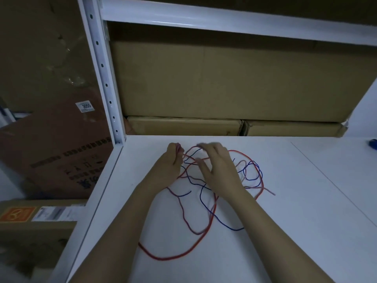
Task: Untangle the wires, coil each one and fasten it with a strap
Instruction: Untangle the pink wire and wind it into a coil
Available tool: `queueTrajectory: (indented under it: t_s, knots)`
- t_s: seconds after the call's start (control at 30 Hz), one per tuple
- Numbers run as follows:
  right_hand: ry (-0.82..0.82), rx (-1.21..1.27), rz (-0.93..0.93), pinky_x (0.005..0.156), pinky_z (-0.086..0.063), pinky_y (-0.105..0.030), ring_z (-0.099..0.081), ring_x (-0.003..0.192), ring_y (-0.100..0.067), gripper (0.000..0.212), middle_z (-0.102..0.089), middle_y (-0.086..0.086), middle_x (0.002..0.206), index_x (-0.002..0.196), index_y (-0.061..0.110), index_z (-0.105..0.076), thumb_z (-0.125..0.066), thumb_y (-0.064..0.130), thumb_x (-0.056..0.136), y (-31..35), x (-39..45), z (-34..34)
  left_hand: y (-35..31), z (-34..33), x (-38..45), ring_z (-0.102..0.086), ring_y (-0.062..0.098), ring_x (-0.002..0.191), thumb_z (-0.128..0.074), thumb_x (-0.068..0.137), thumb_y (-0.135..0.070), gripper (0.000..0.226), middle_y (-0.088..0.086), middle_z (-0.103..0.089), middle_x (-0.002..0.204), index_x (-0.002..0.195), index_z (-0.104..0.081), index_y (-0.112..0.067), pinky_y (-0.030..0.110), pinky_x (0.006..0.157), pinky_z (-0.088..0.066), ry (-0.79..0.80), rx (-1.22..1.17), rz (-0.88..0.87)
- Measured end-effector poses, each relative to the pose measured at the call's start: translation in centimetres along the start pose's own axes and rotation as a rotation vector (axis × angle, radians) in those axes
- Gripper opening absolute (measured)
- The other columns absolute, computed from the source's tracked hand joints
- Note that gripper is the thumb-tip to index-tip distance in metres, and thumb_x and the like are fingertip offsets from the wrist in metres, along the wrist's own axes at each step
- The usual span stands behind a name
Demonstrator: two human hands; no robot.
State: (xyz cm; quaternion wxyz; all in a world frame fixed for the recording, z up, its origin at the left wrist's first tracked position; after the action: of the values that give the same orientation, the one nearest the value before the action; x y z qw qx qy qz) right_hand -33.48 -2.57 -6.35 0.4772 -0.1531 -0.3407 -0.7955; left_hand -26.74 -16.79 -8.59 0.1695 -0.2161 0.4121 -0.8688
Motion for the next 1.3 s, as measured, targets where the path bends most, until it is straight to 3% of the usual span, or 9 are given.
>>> queueTrajectory:
  t_s: [0.17, 0.27, 0.37, 0.57, 0.67, 0.77, 0.97, 1.1, 1.3]
  knots:
    - [0.061, -0.118, -0.051, 0.087, -0.041, -0.040, -0.056, 0.101, -0.029, 0.029, -0.065, -0.011, 0.107, 0.117, 0.011, -0.064, -0.041, 0.021, 0.102, 0.1, 3.5, -0.7, -1.9, 1.4, -0.9, -0.038, 0.004, 0.054, -0.035, 0.103, -0.037, 0.036, -0.014, -0.042, 0.057, 0.081, -0.054, -0.015, 0.015, 0.059, -0.035, 0.131, -0.394, 0.027]
    - [-0.078, 0.147, -0.079, 0.074, -0.043, -0.032, -0.056, 0.089, -0.019, 0.023, -0.065, -0.003, 0.096, 0.102, 0.013, -0.069, -0.048, 0.021, 0.100, 0.8, 4.3, -0.1, -3.1, 2.4, -1.6, -0.033, 0.004, 0.048, -0.038, 0.103, -0.032, 0.035, -0.013, -0.038, 0.051, 0.081, -0.056, -0.011, 0.012, 0.054, -0.038, 0.188, -0.494, 0.012]
    - [0.025, 0.321, -0.132, 0.060, -0.038, -0.017, -0.051, 0.067, -0.001, 0.026, -0.058, 0.015, 0.072, 0.099, 0.016, -0.069, -0.044, 0.024, 0.101, 1.3, 4.3, -1.1, -4.2, 3.6, -1.7, -0.024, 0.006, 0.044, -0.030, 0.104, -0.025, 0.036, -0.010, -0.028, 0.049, 0.077, -0.050, -0.012, 0.016, 0.051, -0.036, 0.193, -0.826, 0.027]
    - [0.351, 0.445, -0.236, 0.052, -0.034, -0.015, -0.045, 0.048, 0.000, 0.030, -0.051, 0.007, 0.060, 0.091, 0.020, -0.058, -0.033, 0.031, 0.104, 1.2, 1.0, -4.0, -4.3, 5.3, -0.3, -0.036, 0.007, 0.048, -0.023, 0.106, -0.021, 0.039, -0.007, -0.040, 0.051, 0.077, -0.048, -0.010, 0.018, 0.056, -0.039, -0.131, -1.213, 0.009]
    - [0.429, 0.306, -0.148, 0.051, -0.034, -0.011, -0.049, 0.054, 0.004, 0.022, -0.050, 0.013, 0.063, 0.102, 0.021, -0.056, -0.034, 0.026, 0.103, 1.9, -0.3, -4.6, -4.2, 5.0, 0.5, -0.048, 0.009, 0.058, -0.028, 0.105, -0.015, 0.036, -0.005, -0.055, 0.058, 0.078, -0.051, -0.010, 0.019, 0.064, -0.043, -0.264, -1.083, -0.005]
    - [0.441, 0.268, -0.137, 0.052, -0.034, -0.027, -0.045, 0.052, -0.010, 0.019, -0.060, -0.004, 0.070, 0.102, 0.025, -0.056, -0.038, 0.021, 0.101, 1.7, -1.3, -4.5, -3.7, 5.2, 1.0, -0.052, 0.000, 0.060, -0.028, 0.106, -0.014, 0.035, -0.004, -0.057, 0.068, 0.083, -0.054, -0.006, 0.014, 0.069, -0.042, -0.424, -0.558, -0.076]
    - [0.303, 0.223, -0.098, 0.051, -0.034, -0.017, -0.047, 0.052, -0.002, 0.019, -0.057, 0.008, 0.064, 0.102, 0.017, -0.069, -0.051, 0.022, 0.097, 0.9, -1.3, -1.1, -1.8, 3.5, 0.5, -0.056, 0.012, 0.065, -0.033, 0.103, -0.021, 0.014, -0.006, -0.058, 0.082, 0.104, -0.042, -0.010, 0.025, 0.054, -0.043, -0.194, 0.155, -0.128]
    - [0.141, -0.038, 0.096, 0.066, -0.044, -0.030, -0.060, 0.081, -0.016, 0.020, -0.070, 0.002, 0.089, 0.105, 0.016, -0.071, -0.054, 0.023, 0.097, 0.8, -0.6, 1.5, -1.7, 2.0, -0.5, -0.061, 0.033, 0.083, -0.034, 0.102, -0.035, 0.032, 0.012, -0.065, 0.088, 0.114, -0.049, -0.010, 0.036, 0.068, -0.044, -0.034, 0.270, -0.076]
    - [-0.013, -0.020, 0.158, 0.069, -0.040, -0.028, -0.052, 0.077, -0.022, 0.013, -0.064, -0.003, 0.076, 0.095, 0.014, -0.074, -0.061, 0.018, 0.092, 0.0, 1.0, 2.8, -2.8, 0.2, -2.0, -0.052, 0.006, 0.066, -0.024, 0.086, -0.070, 0.045, -0.010, -0.053, 0.067, 0.070, -0.045, -0.033, 0.026, 0.061, -0.037, 0.142, 0.119, -0.055]
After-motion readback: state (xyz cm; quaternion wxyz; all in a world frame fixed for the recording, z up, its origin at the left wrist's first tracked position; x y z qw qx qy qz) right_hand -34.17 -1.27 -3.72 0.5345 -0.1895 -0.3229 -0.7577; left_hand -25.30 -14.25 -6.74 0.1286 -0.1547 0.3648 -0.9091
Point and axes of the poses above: each hand's wrist, its own x-axis towards the middle knuckle, its own z-axis out of the back of the hand, y = z × x, the point moved 4 cm from there along x, towards the middle knuckle
